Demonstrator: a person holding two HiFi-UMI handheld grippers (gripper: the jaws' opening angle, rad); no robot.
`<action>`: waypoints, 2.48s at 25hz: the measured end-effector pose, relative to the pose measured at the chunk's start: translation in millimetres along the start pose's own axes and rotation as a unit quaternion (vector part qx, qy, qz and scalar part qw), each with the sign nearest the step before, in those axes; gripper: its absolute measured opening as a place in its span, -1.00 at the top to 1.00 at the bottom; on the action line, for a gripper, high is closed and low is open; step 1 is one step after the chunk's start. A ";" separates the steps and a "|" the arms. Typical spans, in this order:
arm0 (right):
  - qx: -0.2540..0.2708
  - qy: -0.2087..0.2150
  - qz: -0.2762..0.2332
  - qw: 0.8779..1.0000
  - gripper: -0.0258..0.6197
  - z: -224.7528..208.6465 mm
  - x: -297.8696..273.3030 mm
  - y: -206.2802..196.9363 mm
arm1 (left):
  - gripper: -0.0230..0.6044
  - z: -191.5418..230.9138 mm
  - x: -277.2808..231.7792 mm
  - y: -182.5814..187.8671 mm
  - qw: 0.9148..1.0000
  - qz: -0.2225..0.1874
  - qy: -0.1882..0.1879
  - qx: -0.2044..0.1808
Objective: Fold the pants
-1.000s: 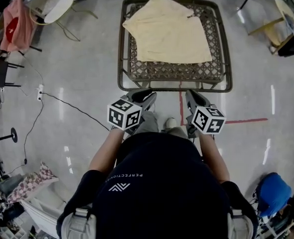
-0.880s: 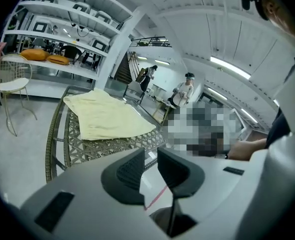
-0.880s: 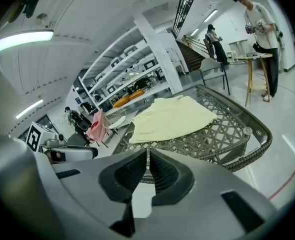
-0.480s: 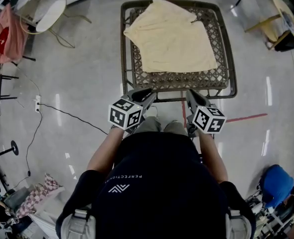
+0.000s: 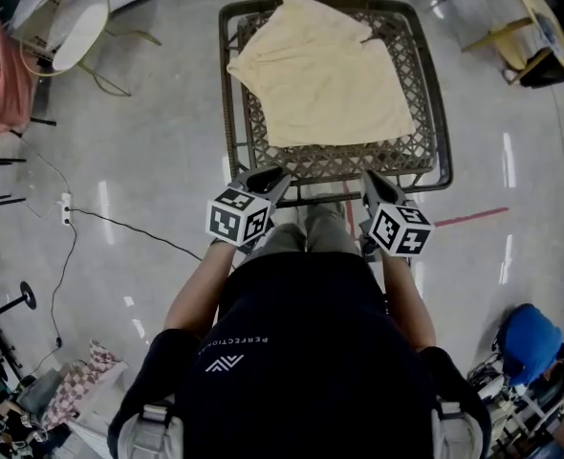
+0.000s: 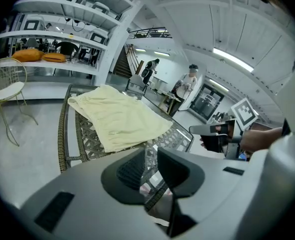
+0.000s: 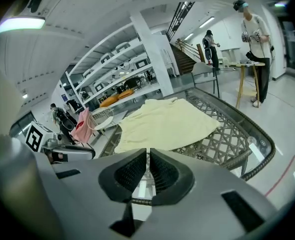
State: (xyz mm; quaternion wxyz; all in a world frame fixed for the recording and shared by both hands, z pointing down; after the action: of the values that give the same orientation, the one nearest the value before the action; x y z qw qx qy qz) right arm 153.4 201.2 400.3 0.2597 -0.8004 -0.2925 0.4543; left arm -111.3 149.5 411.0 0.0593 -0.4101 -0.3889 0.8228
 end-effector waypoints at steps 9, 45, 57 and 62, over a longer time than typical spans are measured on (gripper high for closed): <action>0.004 0.003 0.004 1.000 0.79 -29.7 -22.4 38.9 | 0.68 11.0 -27.2 23.3 0.999 0.013 0.029 -0.003; 0.020 -0.101 0.095 0.990 0.41 -163.3 -80.9 76.3 | 0.32 40.3 -95.1 43.9 0.982 0.103 0.155 0.012; 0.014 -0.106 0.133 0.985 0.38 -173.9 -96.8 71.0 | 0.28 47.9 -105.2 35.9 0.976 0.134 0.166 0.032; 0.012 -0.112 0.139 0.984 0.39 -177.7 -98.3 69.0 | 0.36 51.0 -107.2 32.2 0.975 0.140 0.170 0.039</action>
State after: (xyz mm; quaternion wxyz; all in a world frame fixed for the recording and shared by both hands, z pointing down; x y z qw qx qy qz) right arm 284.8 57.5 490.2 0.1691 -0.7739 -0.2002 0.5765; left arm -70.6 52.4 474.7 0.0249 -0.5921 -0.2791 0.7556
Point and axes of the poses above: the fingertips, and each gripper's own axes: x backward along the fingers, z to its left, y out of its top, the point moved 9 cm from there along x, backward along the fingers, and after that the axes turned 6 degrees about y, right-handed, at the moved point
